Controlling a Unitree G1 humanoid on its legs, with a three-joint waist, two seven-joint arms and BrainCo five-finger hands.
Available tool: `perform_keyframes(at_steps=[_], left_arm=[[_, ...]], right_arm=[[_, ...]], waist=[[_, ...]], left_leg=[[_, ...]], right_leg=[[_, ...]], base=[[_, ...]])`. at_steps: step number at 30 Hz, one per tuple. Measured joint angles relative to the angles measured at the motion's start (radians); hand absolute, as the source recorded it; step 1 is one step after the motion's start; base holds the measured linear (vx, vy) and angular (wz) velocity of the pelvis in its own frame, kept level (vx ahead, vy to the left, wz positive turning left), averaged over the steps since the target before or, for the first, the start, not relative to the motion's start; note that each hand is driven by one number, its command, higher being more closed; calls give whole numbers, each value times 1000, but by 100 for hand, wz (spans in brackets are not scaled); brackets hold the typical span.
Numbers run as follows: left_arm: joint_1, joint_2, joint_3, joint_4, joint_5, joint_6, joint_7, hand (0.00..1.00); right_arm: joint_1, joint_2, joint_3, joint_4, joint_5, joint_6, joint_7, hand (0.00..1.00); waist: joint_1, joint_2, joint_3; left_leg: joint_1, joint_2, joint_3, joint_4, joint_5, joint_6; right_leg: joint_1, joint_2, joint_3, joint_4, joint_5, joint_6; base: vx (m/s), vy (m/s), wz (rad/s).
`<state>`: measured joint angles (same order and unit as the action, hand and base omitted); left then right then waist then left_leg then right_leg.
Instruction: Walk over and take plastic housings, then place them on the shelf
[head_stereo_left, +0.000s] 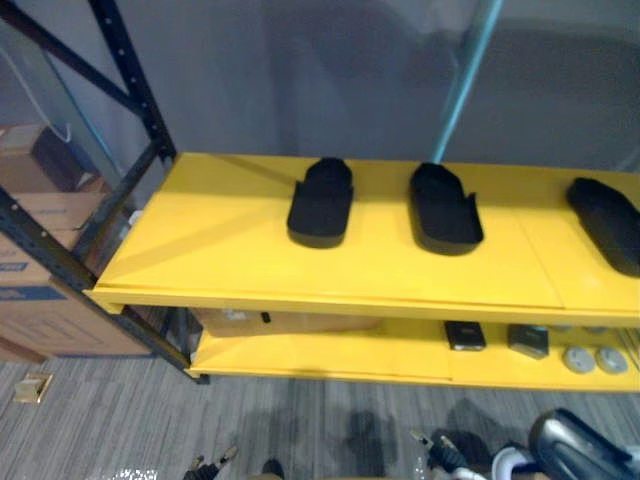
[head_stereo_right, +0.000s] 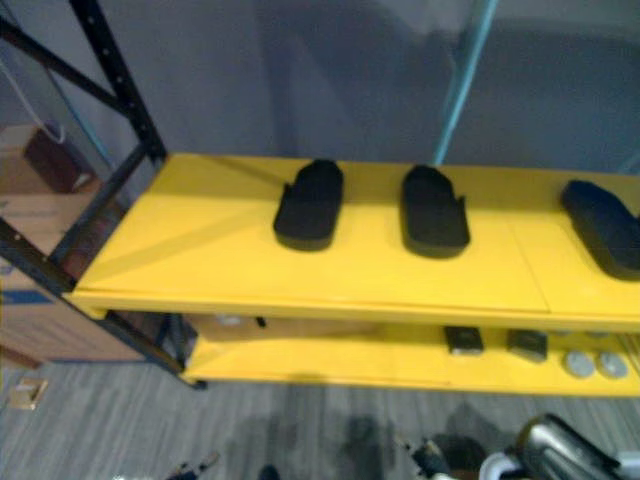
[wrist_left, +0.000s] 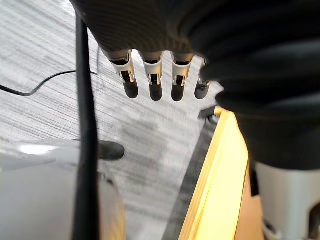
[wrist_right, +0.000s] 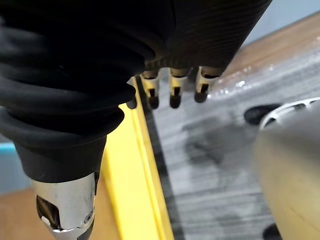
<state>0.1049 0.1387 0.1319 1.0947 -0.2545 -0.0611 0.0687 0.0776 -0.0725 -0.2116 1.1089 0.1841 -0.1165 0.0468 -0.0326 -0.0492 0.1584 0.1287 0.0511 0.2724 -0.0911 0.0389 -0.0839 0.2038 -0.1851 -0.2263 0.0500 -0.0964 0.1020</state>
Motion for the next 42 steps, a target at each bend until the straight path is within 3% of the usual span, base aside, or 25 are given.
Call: perform_keyframes(at_steps=[6, 9, 13, 18, 19, 20, 21, 23, 24, 27, 30, 31, 33, 36, 37, 39, 42], left_arm=[[-63, -7, -82, 8, 91, 5, -43, 0], [-114, -17, -124, 7, 107, 6, -64, 0], [-160, -18, -174, 7, 119, 12, -87, 0], [-206, -20, -226, 7, 136, 18, -90, 0], [-222, -26, -228, 7, 133, 17, -86, 0], [-223, -27, -228, 6, 133, 16, -85, 0], [-220, -35, -233, 5, 113, 14, -80, 0], [-199, -55, -241, 3, 97, 6, -74, 0], [-189, -55, -265, 3, 100, 3, -73, 0], [-183, -35, -273, -1, 106, 5, -71, 0], [-143, 14, -261, -14, 129, 10, -69, 0], [-119, 19, -243, -15, 138, 17, -58, 0], [-88, 18, -187, -16, 138, 27, -43, 0], [-22, 32, -111, -33, 138, 49, -43, 0], [-10, 38, -102, -41, 138, 50, -43, 0], [45, 61, -63, -54, 144, 55, -43, 0], [57, 61, -56, -54, 144, 64, -44, 0]], right_arm=[[64, -2, -3, -2, 12, -80, -1, 0], [100, -1, -5, -3, 16, -106, -1, 0], [118, 4, -19, -39, 17, -156, 0, 0], [120, 2, -19, -70, 5, -190, 33, 0], [121, -2, -7, -70, -6, -189, 46, 0], [121, -4, 0, -70, -7, -189, 47, 0], [120, -17, 17, -70, -13, -189, 60, 0], [114, -46, 36, -68, -13, -187, 73, 0], [114, -56, 40, -69, -11, -186, 76, 0], [135, -42, 51, -68, -9, -190, 85, 0], [138, -31, 73, -70, -30, -222, 84, 0], [141, -38, 84, -72, -66, -232, 83, 0], [130, -47, 104, -91, -103, -236, 85, 0], [85, -53, 119, -124, -126, -239, 85, 0], [79, -53, 119, -125, -126, -239, 84, 0], [72, -61, 134, -127, -120, -245, 77, 0], [41, -93, 164, -154, -114, -263, 54, 0]], waist=[[-38, 15, -9], [-42, 14, -17], [-71, -3, -23], [-93, -5, -32], [-94, -7, -27], [-93, -7, -26], [-88, 3, -21], [-78, 47, -12], [-78, 69, -8], [-78, 61, 0], [-63, 32, 20], [-54, 33, 21], [-39, 39, 20], [-20, 61, 22], [-16, 62, 22], [-3, 46, 10], [6, 54, 3]], left_leg=[[12, 34, 79, 0, 1, -16], [14, 48, 130, 1, -6, -27], [33, 57, 205, 6, -21, -42], [46, 60, 181, 14, -39, -33], [8, 73, 111, 112, -106, -8], [-1, 76, 92, 142, -124, 0], [-35, 76, -16, 241, -205, 18], [-42, 84, -163, 339, -320, -2], [-44, 85, -172, 383, -360, -10], [-43, 58, -134, 419, -377, 3], [-44, 48, -86, 442, -387, 15], [-43, 62, -65, 444, -388, 17], [-42, 78, -28, 444, -385, 20], [-20, 103, 22, 426, -361, 14], [-4, 106, 30, 416, -357, 7], [25, 104, 33, 405, -349, -19], [-26, 106, -21, 390, -348, -33]], right_leg=[[-45, 30, 104, -5, -21, 7], [-77, 45, 161, -8, -11, 5], [-102, 61, 242, -27, 24, 1], [-135, 73, 345, -49, 61, -7], [-145, 74, 376, -43, 67, -5], [-147, 74, 384, -39, 67, -5], [-150, 79, 424, -25, 68, -4], [-157, 105, 481, -13, 72, 4], [-155, 116, 508, -12, 82, 21], [-185, 98, 535, 26, 91, 35], [-222, 88, 506, 40, 123, 58], [-222, 89, 427, 18, 162, 47], [-222, 88, 316, -16, 203, 2], [-256, 43, 131, 74, 144, -79], [-256, 34, 101, 98, 138, -82], [-261, 42, 63, 121, 152, -15], [-281, 75, 65, 50, 184, -9]], base=[[-25, -52, -40], [40, -10, -51], [81, 15, -58], [89, -27, -64], [43, -52, -55], [2, -7, -68], [-28, 49, -70], [-60, 185, -115], [-64, 220, -100], [-141, 146, -58], [-136, 10, -54], [-105, -65, -55], [-99, -47, -58], [-74, -60, -40], [15, -116, -39], [23, -185, -28], [-51, -161, -13]])
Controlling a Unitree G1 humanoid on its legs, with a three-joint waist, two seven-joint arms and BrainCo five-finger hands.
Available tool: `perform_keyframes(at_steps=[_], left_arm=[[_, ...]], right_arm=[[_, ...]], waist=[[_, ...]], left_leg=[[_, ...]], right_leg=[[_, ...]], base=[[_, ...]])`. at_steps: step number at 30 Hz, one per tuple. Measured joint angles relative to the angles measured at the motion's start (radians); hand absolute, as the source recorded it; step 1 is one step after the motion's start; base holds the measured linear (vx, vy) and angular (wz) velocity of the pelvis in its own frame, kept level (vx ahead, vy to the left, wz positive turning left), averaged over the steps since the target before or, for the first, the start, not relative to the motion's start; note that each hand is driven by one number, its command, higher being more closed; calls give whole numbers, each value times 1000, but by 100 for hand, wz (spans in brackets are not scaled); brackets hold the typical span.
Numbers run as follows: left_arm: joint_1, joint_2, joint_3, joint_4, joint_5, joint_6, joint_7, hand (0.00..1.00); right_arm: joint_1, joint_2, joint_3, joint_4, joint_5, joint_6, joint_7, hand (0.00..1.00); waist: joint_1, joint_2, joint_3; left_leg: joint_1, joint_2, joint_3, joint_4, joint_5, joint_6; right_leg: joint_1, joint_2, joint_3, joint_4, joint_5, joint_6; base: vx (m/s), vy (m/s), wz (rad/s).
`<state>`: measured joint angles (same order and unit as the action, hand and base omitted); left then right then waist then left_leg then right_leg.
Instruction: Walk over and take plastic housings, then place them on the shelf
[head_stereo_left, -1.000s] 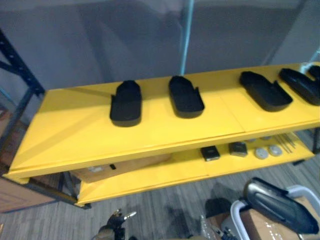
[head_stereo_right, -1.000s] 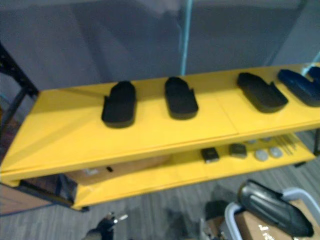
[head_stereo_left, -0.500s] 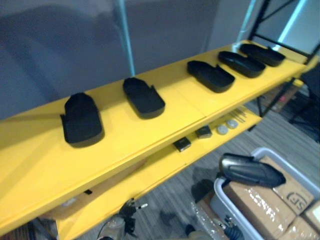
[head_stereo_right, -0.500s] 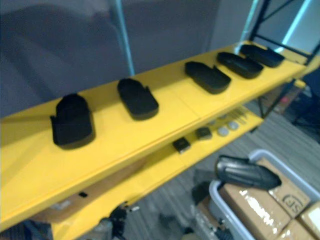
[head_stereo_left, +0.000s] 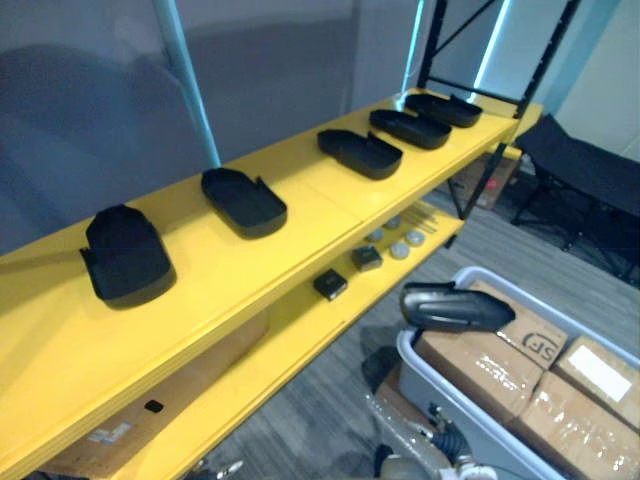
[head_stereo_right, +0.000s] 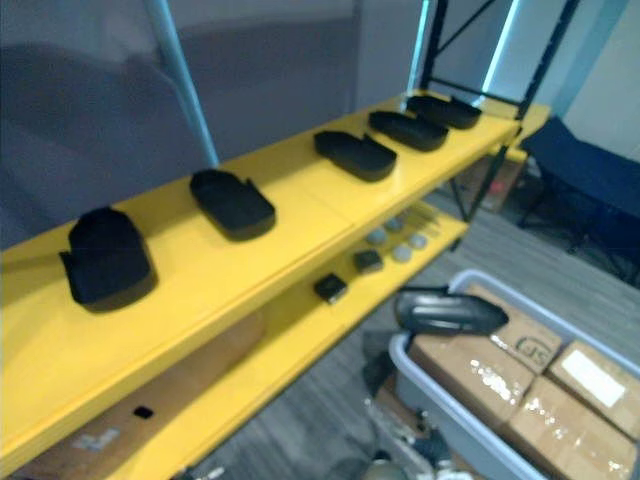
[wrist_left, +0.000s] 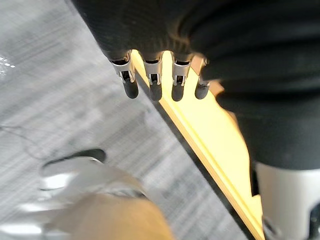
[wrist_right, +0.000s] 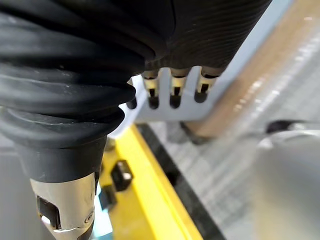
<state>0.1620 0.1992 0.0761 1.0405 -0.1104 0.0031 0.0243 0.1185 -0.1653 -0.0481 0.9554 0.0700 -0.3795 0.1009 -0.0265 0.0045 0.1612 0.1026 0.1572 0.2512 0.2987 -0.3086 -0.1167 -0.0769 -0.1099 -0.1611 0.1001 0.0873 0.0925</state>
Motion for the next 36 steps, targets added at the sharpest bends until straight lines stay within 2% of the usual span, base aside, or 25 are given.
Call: perform_keyframes(at_steps=[1, 2, 3, 4, 5, 7, 9, 13, 16, 18, 19, 23, 27, 30, 34, 35, 36], left_arm=[[-1, -1, 4, 0, 0, -3, -3, 0], [1, -5, 9, 0, 0, -5, -4, 0], [3, -21, 22, 0, -1, -14, -4, 0], [0, -13, 22, -1, -2, -28, -3, 0], [-8, -17, 21, 10, -7, -30, -1, 0], [-4, -39, 19, 5, -34, -50, -3, 0], [-5, -38, 19, 5, -46, -63, -4, 0], [-28, -65, -14, -4, -29, -112, -5, 0], [-31, -66, -16, -1, -28, -143, -3, 0], [-33, -66, -17, 0, -28, -154, -2, 0], [-37, -62, -20, 0, -29, -177, -3, 0], [-36, -50, -20, 1, -31, -204, -7, 0], [-36, -48, -30, 3, -22, -228, -17, 0], [-36, -48, -72, 6, 21, -249, -35, 0], [-30, -34, -98, 2, 32, -253, -49, 0], [-29, -27, -97, -7, 30, -245, -48, 0], [-27, -17, -92, -28, 29, -233, -46, 0]], right_arm=[[-12, 1, 15, -14, 2, 0, -19, 0], [-18, 4, 19, -20, 1, 0, -25, 0], [-18, 4, 33, -37, 0, -2, -39, 0], [-2, 10, 49, -76, -6, -8, -59, 0], [0, 6, 52, -82, -6, -9, -69, 0], [0, 6, 60, -151, -21, -16, -116, 0], [16, 0, 60, -250, -57, -30, -148, 0], [38, -34, 112, -472, -193, -103, -248, 0], [58, -32, 149, -702, -225, -128, -332, 0], [50, -33, 147, -760, -223, -136, -362, 0], [46, -33, 139, -800, -217, -153, -398, 0], [45, -33, 139, -809, -191, -150, -411, 0], [49, -32, 130, -810, -178, -103, -455, 0], [77, -24, 67, -780, -135, -82, -492, 0], [137, -12, -33, -767, -100, -84, -487, 0], [156, -1, -46, -767, -82, -84, -471, 0], [166, 16, -47, -767, -70, -85, -456, 0]], waist=[[18, -10, 0], [28, -8, -2], [39, 23, -2], [34, -34, 2], [36, -30, 6], [39, -41, -2], [29, -34, 2], [18, 20, 16], [13, 26, 21], [14, 22, 21], [12, 13, 18], [11, 7, 16], [10, 5, 18], [10, -10, 29], [3, -14, 34], [-8, -21, 37], [-16, -44, 39]], left_leg=[[0, 3, -2, -17, -1, 1], [-1, 12, -4, -37, -2, 3], [-3, 54, 2, -52, 1, 8], [3, 47, -6, -59, 9, -8], [2, 51, -9, -59, 18, -21], [0, 55, -22, -94, 52, -36], [2, 55, -18, -128, 73, -44], [5, 40, 1, -177, 93, -45], [30, 29, 12, -192, 94, -44], [39, 21, 20, -195, 95, -44], [43, 4, 26, -195, 96, -41], [49, -21, 28, -196, 97, -40], [56, -32, 14, -197, 91, -28], [68, -34, 7, -194, 85, -17], [88, -45, 43, -181, 72, 4], [82, -54, 59, -160, 64, 18], [64, -61, 74, -136, 55, 36]], right_leg=[[7, 18, -3, -68, 11, 7], [19, 33, -7, -107, -4, 28], [29, 50, -33, -98, -1, 0], [54, 42, -39, -59, -14, -13], [69, 54, -42, -102, -3, -17], [82, 70, -64, -170, 42, -27], [72, 76, -63, -178, 55, -36], [39, 69, -56, -178, 61, -32], [45, 66, -36, -178, 63, -30], [45, 60, -28, -179, 66, -25], [45, 51, -25, -179, 70, -18], [47, 26, -23, -188, 77, -9], [59, 16, -29, -190, 78, -7], [70, 9, -26, -189, 81, -1], [78, 3, 7, -180, 94, 6], [73, 0, 18, -177, 102, 4], [52, -4, 39, -174, 116, 12]], base=[[-82, -143, -38], [-3, -121, -43], [29, -101, -19], [50, -90, -9], [35, -67, -11], [73, -60, -25], [73, -17, -3], [73, 62, -4], [80, 74, -19], [37, 83, -16], [16, 82, -10], [-16, 60, -6], [-37, -1, 5], [-46, -12, 2], [-68, 16, -26], [-143, 10, -45], [-185, -10, -51]])
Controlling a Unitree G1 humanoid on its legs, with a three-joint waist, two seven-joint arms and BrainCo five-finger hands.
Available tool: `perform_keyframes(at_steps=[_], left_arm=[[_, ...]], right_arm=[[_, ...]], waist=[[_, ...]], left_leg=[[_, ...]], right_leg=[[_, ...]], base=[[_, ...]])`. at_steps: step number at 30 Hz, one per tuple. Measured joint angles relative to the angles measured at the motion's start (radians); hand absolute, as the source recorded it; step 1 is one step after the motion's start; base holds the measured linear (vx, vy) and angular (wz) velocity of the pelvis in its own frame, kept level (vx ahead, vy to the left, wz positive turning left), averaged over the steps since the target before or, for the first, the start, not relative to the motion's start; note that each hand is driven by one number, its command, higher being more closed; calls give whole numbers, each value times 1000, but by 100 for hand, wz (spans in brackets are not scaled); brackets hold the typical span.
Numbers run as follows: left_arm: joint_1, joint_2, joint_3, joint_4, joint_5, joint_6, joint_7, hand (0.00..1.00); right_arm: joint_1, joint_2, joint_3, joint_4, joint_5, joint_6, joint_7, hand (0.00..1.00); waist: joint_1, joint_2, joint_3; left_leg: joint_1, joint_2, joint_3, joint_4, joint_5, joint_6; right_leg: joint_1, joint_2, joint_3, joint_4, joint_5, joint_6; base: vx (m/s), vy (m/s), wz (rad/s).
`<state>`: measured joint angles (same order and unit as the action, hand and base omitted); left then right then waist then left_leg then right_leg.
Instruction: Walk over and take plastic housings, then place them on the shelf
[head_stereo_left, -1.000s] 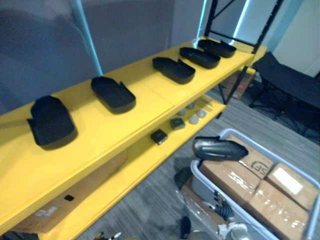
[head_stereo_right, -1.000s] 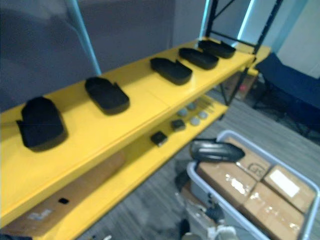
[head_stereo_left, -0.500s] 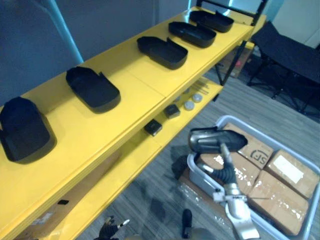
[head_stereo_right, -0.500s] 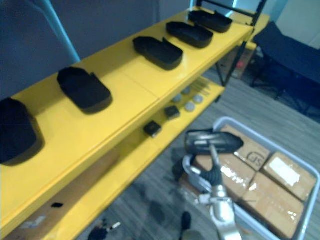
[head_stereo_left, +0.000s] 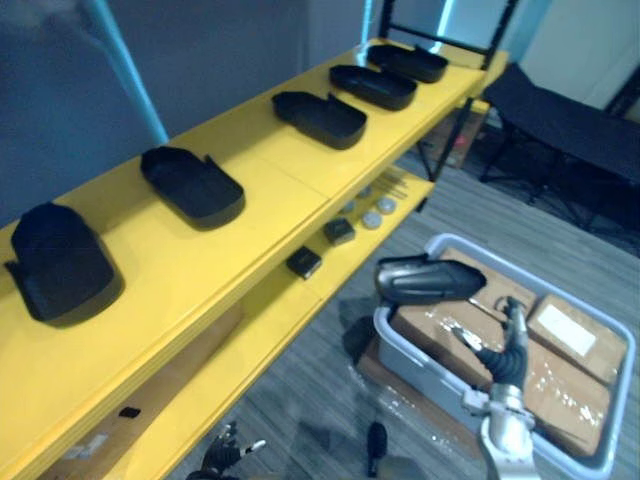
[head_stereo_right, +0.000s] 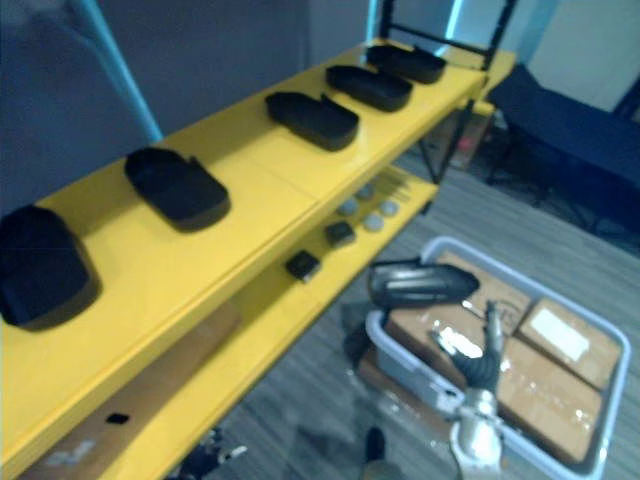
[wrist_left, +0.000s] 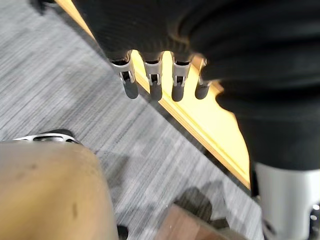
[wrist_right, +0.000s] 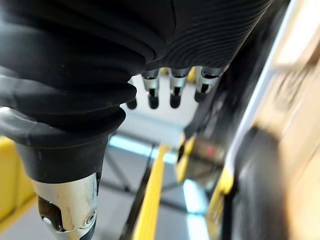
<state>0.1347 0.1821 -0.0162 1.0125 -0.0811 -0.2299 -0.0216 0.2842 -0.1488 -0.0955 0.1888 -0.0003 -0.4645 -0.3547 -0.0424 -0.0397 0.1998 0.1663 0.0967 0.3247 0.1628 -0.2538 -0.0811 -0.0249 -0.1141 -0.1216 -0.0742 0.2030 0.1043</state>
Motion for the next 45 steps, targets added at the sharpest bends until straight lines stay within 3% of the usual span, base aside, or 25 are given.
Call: perform_keyframes(at_steps=[1, 3, 4, 5, 6, 7, 8, 10, 13, 20, 25, 30, 34, 37, 41, 45], left_arm=[[6, 10, 15, -30, -5, 16, 0, 0], [-2, -3, 41, -30, -34, 21, 3, 0], [14, 9, 43, -46, -38, 23, 7, 0], [24, 15, 45, -48, -38, 27, 8, 0], [31, 25, 54, -44, -39, 38, 10, 0], [34, 9, 54, -41, -37, 47, 8, 0], [33, 2, 54, -41, -36, 53, 8, 0], [36, -1, 83, -23, -36, 71, 12, 0], [40, -25, 94, -1, -37, 88, 27, 0], [59, -47, 123, 19, -38, 74, 40, 0], [60, -63, 122, 18, -36, 26, 31, 0], [33, -44, 104, -24, -17, -25, 24, 0], [-34, 4, 41, -78, 17, -71, 18, 0], [-57, 7, 27, -143, 6, -106, 16, 0], [-59, 16, -10, -204, -40, -132, 6, 0], [-65, 31, -35, -245, -78, -138, -1, 0]], right_arm=[[-2, 23, -2, 1, 9, -6, 16, 0], [-8, 42, 11, 24, 11, -18, 27, 0], [-8, 52, 40, 38, 7, -29, 23, 0], [-9, 58, 57, 43, 4, -35, 19, 0], [-14, 61, 96, 45, -9, -39, 0, 0], [-34, 61, 124, 45, -18, -40, -19, 0], [-46, 63, 134, 46, -18, -40, -24, 0], [-84, 60, 160, 49, -17, -37, -35, 0], [-100, 32, 176, 56, 0, -33, -30, 0], [-116, 11, 228, 57, -19, -20, -1, 0], [-172, -12, 228, 60, -109, 59, -44, 0], [-341, -59, 153, 88, -159, 113, -183, 0], [-531, -133, 113, 120, -172, 240, -327, 0], [-615, -174, 95, 140, -173, 303, -406, 0], [-661, -241, 76, 142, -178, 323, -427, 0], [-729, -309, 81, 160, -221, 328, -346, 0]], waist=[[1, 6, -7], [-1, 34, 6], [1, 26, 3], [5, 9, -7], [27, -9, -22], [42, -9, -36], [51, -16, -40], [76, -23, -44], [78, -1, -34], [87, 5, -26], [88, 26, 18], [110, 5, 97], [124, -18, 176], [133, -18, 202], [138, -13, 228], [142, -13, 266]], left_leg=[[-32, 19, 22, 15, -7, 12], [-49, 69, 28, 40, -3, 9], [-55, 78, 14, 61, -9, 0], [-60, 69, 11, 75, -13, -6], [-73, 71, 12, 77, -12, -8], [-100, 82, 15, 75, -4, -17], [-110, 79, 20, 75, 0, -18], [-142, 81, 51, 90, 4, -20], [-141, 81, 65, 93, 5, -22], [-132, 92, 68, 93, 8, -28], [-131, 83, 36, 110, 8, -28], [-209, 51, -56, 133, -1, -16], [-315, 41, -73, 213, -15, 3], [-358, 28, -101, 233, -19, 10], [-410, 17, -118, 271, -32, 25], [-471, 16, -130, 339, -55, 36]], right_leg=[[-39, -10, -2, 23, -51, -5], [-166, -34, -88, 409, -192, -118], [-176, -72, -128, 571, -217, -115], [-166, -79, -131, 567, -218, -93], [-146, -62, -145, 492, -221, -74], [-100, -32, -158, 340, -191, -31], [-76, -22, -158, 256, -172, -14], [-4, 9, -160, -6, -45, -11], [-9, 11, -149, -7, -37, -16], [-7, 15, -148, -17, -42, -25], [-1, 20, -144, -17, -36, -23], [-76, 2, -127, -17, -38, -20], [-141, -14, -135, -8, 33, -27], [-168, -24, -136, -7, 47, -22], [-195, -36, -137, -7, 60, -16], [-223, -42, -134, -7, 75, -17]], base=[[-158, -4, -52], [122, 56, -16], [277, 79, 14], [222, -25, 0], [128, -61, -21], [108, -81, -29], [74, -49, -30], [25, -33, -39], [-25, -26, -17], [-14, -24, -4], [0, -6, 0], [-82, 7, -12], [-60, 12, 5], [-15, 5, 9], [-35, 34, 7], [-67, 46, 2]])
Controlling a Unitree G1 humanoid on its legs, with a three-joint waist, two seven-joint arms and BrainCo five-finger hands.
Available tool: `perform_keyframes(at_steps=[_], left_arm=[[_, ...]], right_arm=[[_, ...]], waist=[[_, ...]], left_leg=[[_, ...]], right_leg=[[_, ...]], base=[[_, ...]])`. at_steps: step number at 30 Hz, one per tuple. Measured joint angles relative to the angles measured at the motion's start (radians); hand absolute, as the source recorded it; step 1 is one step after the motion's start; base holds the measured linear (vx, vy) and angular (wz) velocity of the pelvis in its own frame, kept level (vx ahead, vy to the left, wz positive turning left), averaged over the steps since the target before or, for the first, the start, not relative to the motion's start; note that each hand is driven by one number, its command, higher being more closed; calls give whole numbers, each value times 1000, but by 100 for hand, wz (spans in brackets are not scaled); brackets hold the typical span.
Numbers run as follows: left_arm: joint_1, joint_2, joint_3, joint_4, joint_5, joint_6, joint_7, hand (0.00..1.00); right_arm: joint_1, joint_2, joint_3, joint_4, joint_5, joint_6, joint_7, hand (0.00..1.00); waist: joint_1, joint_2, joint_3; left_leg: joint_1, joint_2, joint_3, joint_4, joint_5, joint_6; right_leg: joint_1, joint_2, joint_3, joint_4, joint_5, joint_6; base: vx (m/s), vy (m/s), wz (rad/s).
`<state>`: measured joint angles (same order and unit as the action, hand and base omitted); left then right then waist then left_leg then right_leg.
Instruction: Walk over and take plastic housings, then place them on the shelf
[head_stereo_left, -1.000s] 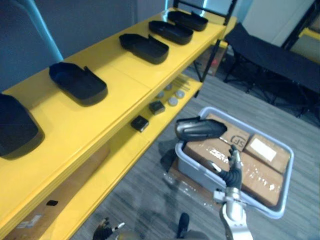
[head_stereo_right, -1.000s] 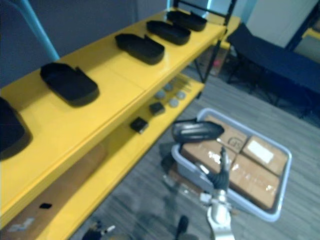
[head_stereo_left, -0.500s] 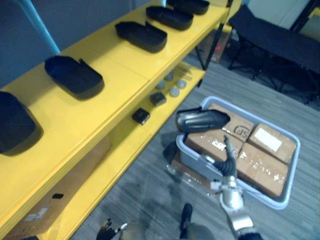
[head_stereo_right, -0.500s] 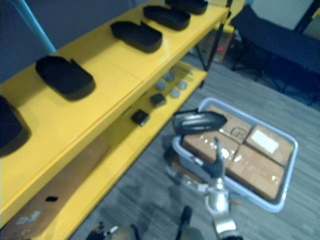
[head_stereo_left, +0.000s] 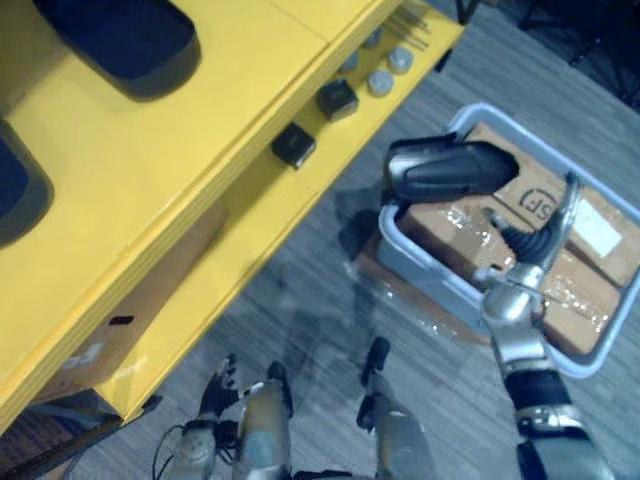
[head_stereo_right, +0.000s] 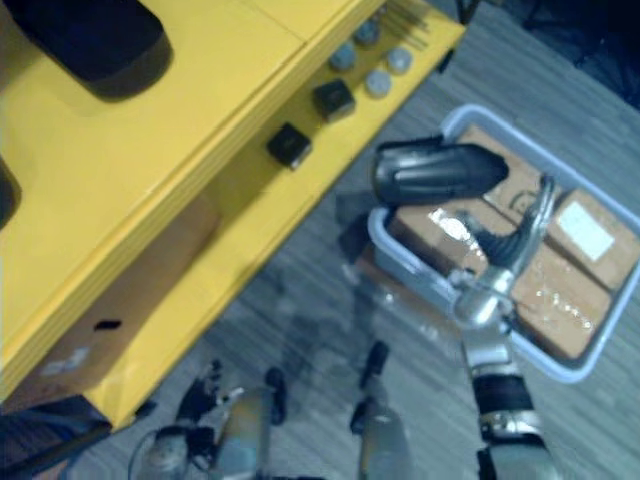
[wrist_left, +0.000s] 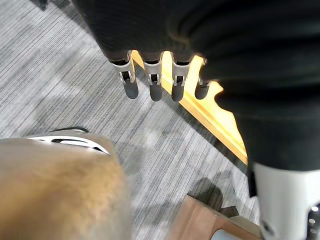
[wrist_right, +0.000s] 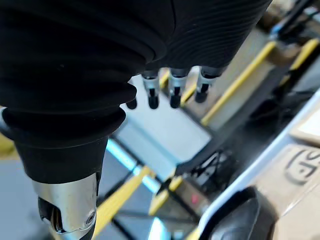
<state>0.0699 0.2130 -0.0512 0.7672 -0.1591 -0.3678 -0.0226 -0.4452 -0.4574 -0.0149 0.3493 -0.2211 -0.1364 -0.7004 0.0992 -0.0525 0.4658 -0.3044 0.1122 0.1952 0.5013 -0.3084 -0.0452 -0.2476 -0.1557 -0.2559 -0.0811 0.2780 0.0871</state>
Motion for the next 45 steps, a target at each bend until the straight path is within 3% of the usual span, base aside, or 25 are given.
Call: perform_keyframes(at_steps=[4, 9, 13, 17, 20, 24, 28, 34, 38, 45], left_arm=[[-4, 14, -7, -23, -1, 1, 1, 0], [0, 15, -10, -19, -1, 7, 15, 0], [5, 16, -9, -18, -2, 6, 17, 0], [10, 15, -10, -18, -40, 4, 14, 0], [9, 13, -12, -10, -41, -1, 13, 0], [9, 5, -40, 2, -78, 0, 11, 0], [9, 3, -41, 1, -87, 0, 5, 0], [9, -13, -50, 2, -137, -1, -2, 0], [9, -16, -52, 5, -156, -1, -3, 0], [9, -18, -82, 13, -158, -16, -2, 0]], right_arm=[[-98, -80, 56, 68, 0, 23, 114, 0], [-162, -152, 122, 125, 28, 64, 249, 0], [-209, -193, 138, 173, 51, 76, 313, 0], [-251, -214, 155, 261, 62, 83, 313, 0], [-298, -248, 155, 335, 70, 121, 297, 0], [-355, -311, 155, 395, 70, 160, 268, 0], [-370, -322, 155, 453, 70, 180, 266, 0], [-389, -389, 155, 512, 69, 172, 291, 0], [-409, -396, 183, 542, 69, 153, 318, 0], [-449, -409, 247, 570, 69, 134, 385, 0]], waist=[[12, -4, 18], [54, -11, 29], [55, -11, 32], [55, -8, 33], [55, -3, 36], [54, 31, 56], [54, 36, 57], [53, 69, 66], [54, 72, 67], [57, 101, 66]], left_leg=[[-71, 0, -26, 54, -14, 7], [-90, -2, -50, 68, -14, 7], [-121, -4, -69, 81, -14, 7], [-124, -5, -72, 81, -14, 7], [-141, -6, -74, 85, -14, 7], [-148, -9, -79, 89, -13, 8], [-154, -9, -78, 85, -11, 10], [-171, -22, -84, 84, -7, 17], [-187, -26, -90, 86, -1, 20], [-209, -38, -94, 85, 5, 27]], right_leg=[[-35, -1, -17, 0, 12, 0], [-35, -1, -36, 0, 14, -2], [-49, -1, -48, 0, 15, -3], [-50, -1, -50, 0, 15, -3], [-65, -2, -52, 3, 15, -3], [-71, -5, -57, 10, 15, -3], [-81, -5, -59, 13, 14, -3], [-96, -20, -67, 24, 14, -3], [-110, -24, -72, 29, 14, -3], [-129, -36, -77, 39, 14, -3]], base=[[-65, 28, 9], [-11, 4, 11], [-7, 6, 11], [1, 1, 1], [0, 0, 0], [-5, 5, 2], [0, 0, 0], [-12, 14, 4], [-13, -2, 6], [-17, 11, 4]])
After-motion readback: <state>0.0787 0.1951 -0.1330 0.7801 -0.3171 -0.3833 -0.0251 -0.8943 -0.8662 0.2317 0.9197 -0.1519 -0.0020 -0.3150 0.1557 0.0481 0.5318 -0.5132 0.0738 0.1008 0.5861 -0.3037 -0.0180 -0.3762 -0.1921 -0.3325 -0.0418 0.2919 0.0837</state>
